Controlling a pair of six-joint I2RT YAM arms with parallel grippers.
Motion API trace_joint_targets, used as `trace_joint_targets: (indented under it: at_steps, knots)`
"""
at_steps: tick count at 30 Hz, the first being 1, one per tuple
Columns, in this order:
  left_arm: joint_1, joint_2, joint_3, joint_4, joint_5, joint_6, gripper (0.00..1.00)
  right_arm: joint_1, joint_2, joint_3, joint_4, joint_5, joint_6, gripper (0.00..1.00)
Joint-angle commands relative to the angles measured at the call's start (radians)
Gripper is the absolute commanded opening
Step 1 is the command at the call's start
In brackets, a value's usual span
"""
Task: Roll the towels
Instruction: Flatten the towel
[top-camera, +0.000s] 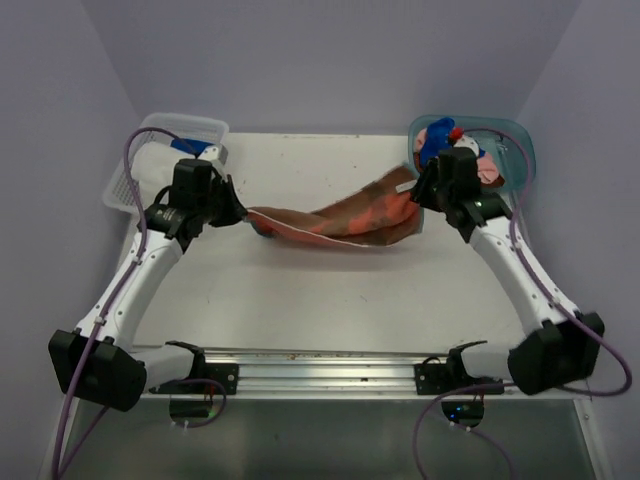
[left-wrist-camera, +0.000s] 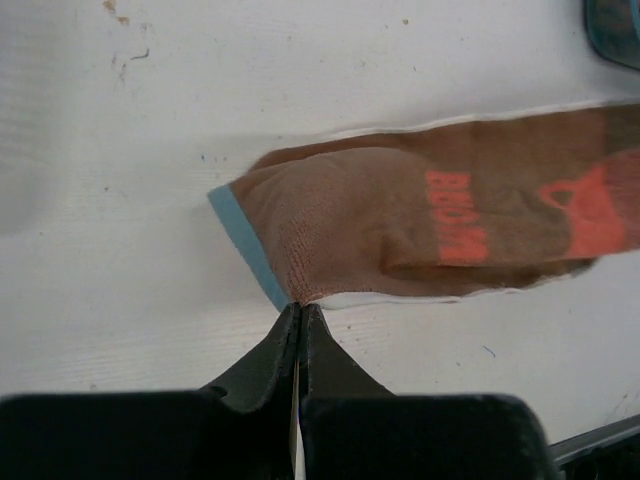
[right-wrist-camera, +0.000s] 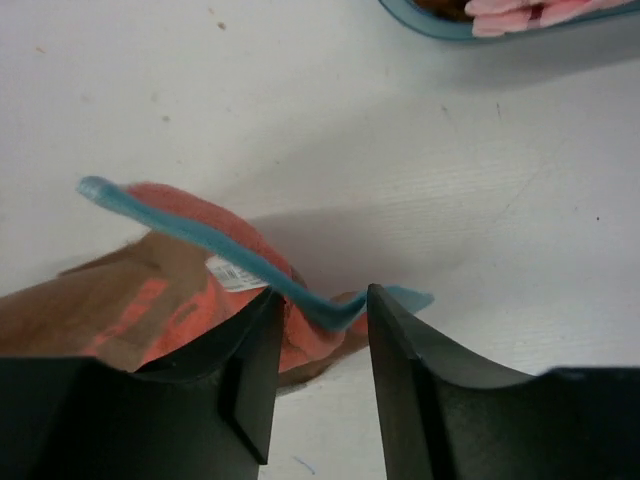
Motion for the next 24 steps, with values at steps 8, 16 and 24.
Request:
trace_joint_targets:
  at_steps: [8, 16, 24]
  knots:
    - [0.008, 0.051, -0.096, 0.059, 0.015, -0.005, 0.00, -0.010, 0.217, -0.013, -0.040, 0.009, -0.011, 0.49]
    - [0.008, 0.071, -0.088, 0.062, -0.033, -0.034, 0.00, -0.003, 0.210, -0.229, 0.034, -0.091, 0.025, 0.50]
    - [0.008, 0.078, -0.088, 0.062, -0.037, -0.040, 0.00, 0.010, 0.222, -0.392, 0.109, -0.099, 0.078, 0.57]
